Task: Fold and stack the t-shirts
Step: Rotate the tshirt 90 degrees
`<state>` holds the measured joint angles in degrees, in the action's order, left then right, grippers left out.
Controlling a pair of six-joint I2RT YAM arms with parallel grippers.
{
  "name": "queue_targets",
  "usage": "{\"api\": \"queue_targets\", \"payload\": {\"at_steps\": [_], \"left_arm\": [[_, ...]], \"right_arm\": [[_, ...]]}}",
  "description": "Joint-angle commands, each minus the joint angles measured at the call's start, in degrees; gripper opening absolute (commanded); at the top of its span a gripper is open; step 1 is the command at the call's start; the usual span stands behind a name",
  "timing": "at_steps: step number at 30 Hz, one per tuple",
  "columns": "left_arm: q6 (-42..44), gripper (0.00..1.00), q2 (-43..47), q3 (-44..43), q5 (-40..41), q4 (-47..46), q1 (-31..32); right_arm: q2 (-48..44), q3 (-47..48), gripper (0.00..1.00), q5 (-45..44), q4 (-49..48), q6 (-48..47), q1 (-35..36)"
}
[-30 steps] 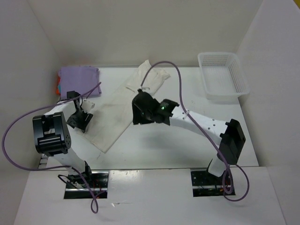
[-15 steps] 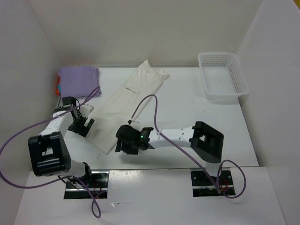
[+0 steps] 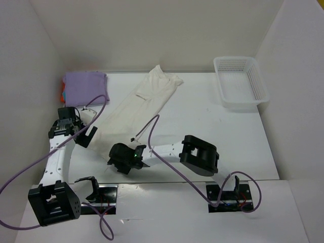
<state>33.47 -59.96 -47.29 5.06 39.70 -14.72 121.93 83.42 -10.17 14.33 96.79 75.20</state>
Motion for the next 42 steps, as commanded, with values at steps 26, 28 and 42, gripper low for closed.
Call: {"api": "queue_targets", "payload": {"at_steps": [26, 28, 42], "left_arm": [[19.5, 1.0, 5.7, -2.1, -5.3, 8.1, 1.1], [20.3, 1.0, 6.5, -2.1, -4.7, 9.3, 1.7], [26.3, 1.0, 14.3, -3.9, 6.5, 19.4, 15.9]], "right_arm": [[-20.5, -35.3, 0.0, 1.5, 0.3, 8.1, -3.1], [-25.0, -40.0, 0.0, 2.3, 2.6, 5.4, -3.1], [-53.7, -52.6, 0.55, 0.6, 21.1, -10.2, -3.1]]}}
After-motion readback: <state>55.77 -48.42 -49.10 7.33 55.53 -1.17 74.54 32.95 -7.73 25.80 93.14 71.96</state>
